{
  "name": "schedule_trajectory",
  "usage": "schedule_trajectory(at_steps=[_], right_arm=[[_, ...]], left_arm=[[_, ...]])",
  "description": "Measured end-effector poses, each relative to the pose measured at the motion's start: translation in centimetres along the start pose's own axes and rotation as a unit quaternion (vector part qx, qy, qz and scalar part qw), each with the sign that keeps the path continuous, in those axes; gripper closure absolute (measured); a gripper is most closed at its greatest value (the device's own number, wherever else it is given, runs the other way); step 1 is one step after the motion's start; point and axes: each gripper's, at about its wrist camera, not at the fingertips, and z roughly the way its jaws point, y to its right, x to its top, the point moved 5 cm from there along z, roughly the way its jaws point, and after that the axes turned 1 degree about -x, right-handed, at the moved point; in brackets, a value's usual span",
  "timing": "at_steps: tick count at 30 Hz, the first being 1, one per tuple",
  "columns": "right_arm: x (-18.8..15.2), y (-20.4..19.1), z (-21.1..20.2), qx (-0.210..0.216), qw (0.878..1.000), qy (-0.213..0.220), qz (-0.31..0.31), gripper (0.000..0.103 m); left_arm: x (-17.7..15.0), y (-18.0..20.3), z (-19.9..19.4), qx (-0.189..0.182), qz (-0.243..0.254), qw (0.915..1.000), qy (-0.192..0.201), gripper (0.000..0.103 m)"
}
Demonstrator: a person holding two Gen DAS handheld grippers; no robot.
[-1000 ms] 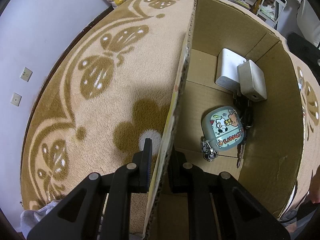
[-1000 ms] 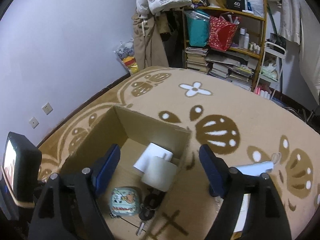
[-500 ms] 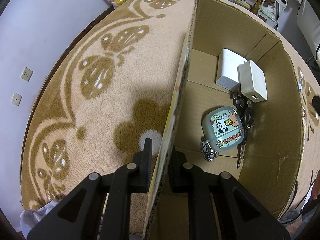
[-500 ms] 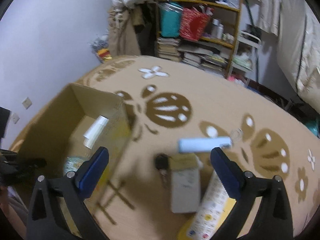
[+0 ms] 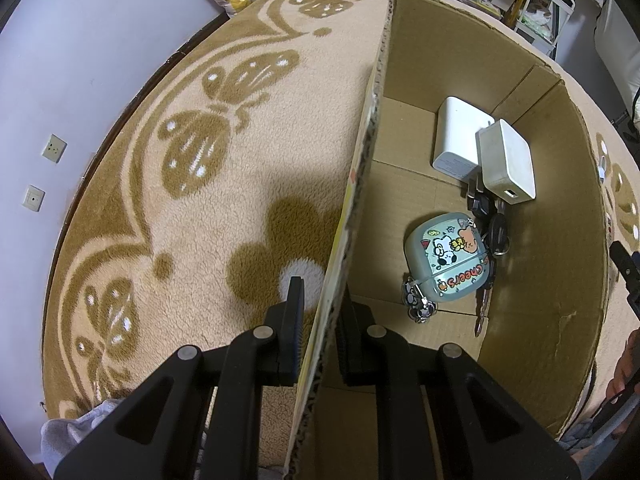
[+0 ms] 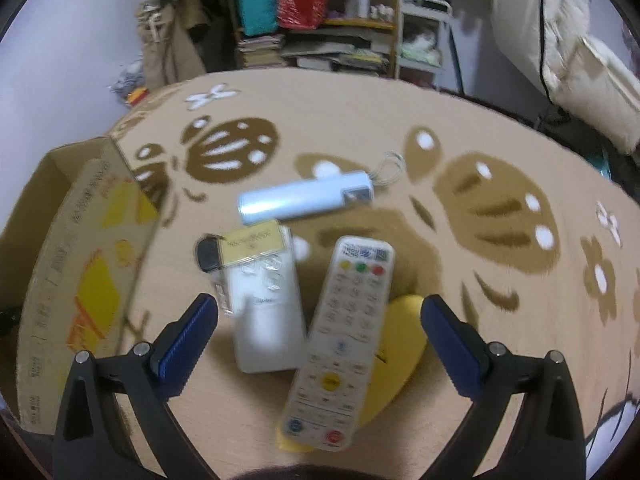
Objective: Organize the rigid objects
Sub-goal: 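Move the right gripper back and grasp the white TV remote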
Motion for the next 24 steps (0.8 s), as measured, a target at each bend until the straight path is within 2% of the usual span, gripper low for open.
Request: schedule_trajectory(at_steps=[5,7,9,11,13,18,20,24], right_arm=[[-0.7,1.2,0.8,-0.015,1.000,-0.008,0.015,0.000],[-1.0,1.4,1.2,-0.023,1.000,-0.013,0.015,0.007],[-1.2,1.6,1.6,-0.028,0.999,-0.019,0.018,0.008],[-1.3,1.6,1.9,-0.031,0.999,-0.019,0.021,0.017],[-1.6,1.5,2.3,-0.028,0.999,-0.028,0.017,0.020],[-2.0,0.9,2.6,-0.026,0.999,-0.026,0.009,0.021],[-2.1,0.8,2.6,-0.019,0.999,-0.024,0.014,0.028],[-2.0,1.0,2.5,-0.022,0.999,-0.022,0.022,0.029]], left_arm=[[0.0,0.0,0.0,0.000,0.000,1.0000,0.000,0.089],[0.0,0.0,0.0,0.000,0.000,1.0000,0.000,0.089],[0.0,0.0,0.0,0.000,0.000,1.0000,0.000,0.089],[0.0,0.0,0.0,-0.001,-0.001,1.0000,0.000,0.089],[-0.1,0.0,0.0,-0.001,-0.001,1.0000,0.000,0.089],[0.0,0.0,0.0,-0.001,-0.001,1.0000,0.000,0.089],[0.0,0.0,0.0,-0.002,-0.001,1.0000,0.000,0.089],[0.0,0.1,0.0,-0.002,0.000,1.0000,0.000,0.089]])
